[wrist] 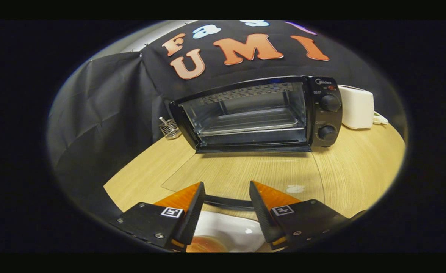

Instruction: Open the toaster oven, put the food inside, and close the toaster oven door.

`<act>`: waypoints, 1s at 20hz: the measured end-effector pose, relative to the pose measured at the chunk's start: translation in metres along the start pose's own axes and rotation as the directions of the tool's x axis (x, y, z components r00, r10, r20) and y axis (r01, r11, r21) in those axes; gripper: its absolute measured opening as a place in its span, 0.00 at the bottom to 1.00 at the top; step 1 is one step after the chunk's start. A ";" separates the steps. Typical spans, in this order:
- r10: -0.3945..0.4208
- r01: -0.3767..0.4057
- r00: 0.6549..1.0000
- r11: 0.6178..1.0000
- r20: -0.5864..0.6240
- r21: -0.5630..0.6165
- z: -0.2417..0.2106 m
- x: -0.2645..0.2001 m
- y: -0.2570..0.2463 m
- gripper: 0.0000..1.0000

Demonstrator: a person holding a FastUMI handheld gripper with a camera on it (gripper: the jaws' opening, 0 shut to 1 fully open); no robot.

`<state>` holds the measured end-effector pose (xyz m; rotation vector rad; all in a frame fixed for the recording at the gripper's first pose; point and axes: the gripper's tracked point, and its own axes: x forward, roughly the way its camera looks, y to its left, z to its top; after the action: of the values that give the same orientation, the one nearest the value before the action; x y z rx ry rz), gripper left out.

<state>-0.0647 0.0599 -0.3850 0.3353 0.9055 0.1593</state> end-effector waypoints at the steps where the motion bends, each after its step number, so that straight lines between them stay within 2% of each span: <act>1: 0.014 -0.014 1.000 1.000 -0.009 0.000 -0.005 -0.010 0.005 0.70; 4: 0.054 -0.055 0.998 0.998 -0.016 -0.031 -0.015 -0.038 0.018 0.74; 9: 0.098 -0.105 0.992 0.991 -0.083 -0.085 -0.054 -0.080 0.033 0.91; 11: 0.069 -0.088 0.990 0.983 -0.121 -0.163 -0.071 -0.091 0.030 0.92; 13: 0.073 -0.103 0.986 0.973 -0.149 -0.205 -0.086 -0.096 0.033 0.92; 18: 0.015 -0.061 0.980 0.972 -0.200 -0.229 -0.106 -0.087 0.021 0.91; 20: 0.031 -0.070 0.979 0.979 -0.200 -0.192 -0.109 -0.081 0.025 0.86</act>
<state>-0.2006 0.0851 -0.3784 0.1584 1.0667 0.3317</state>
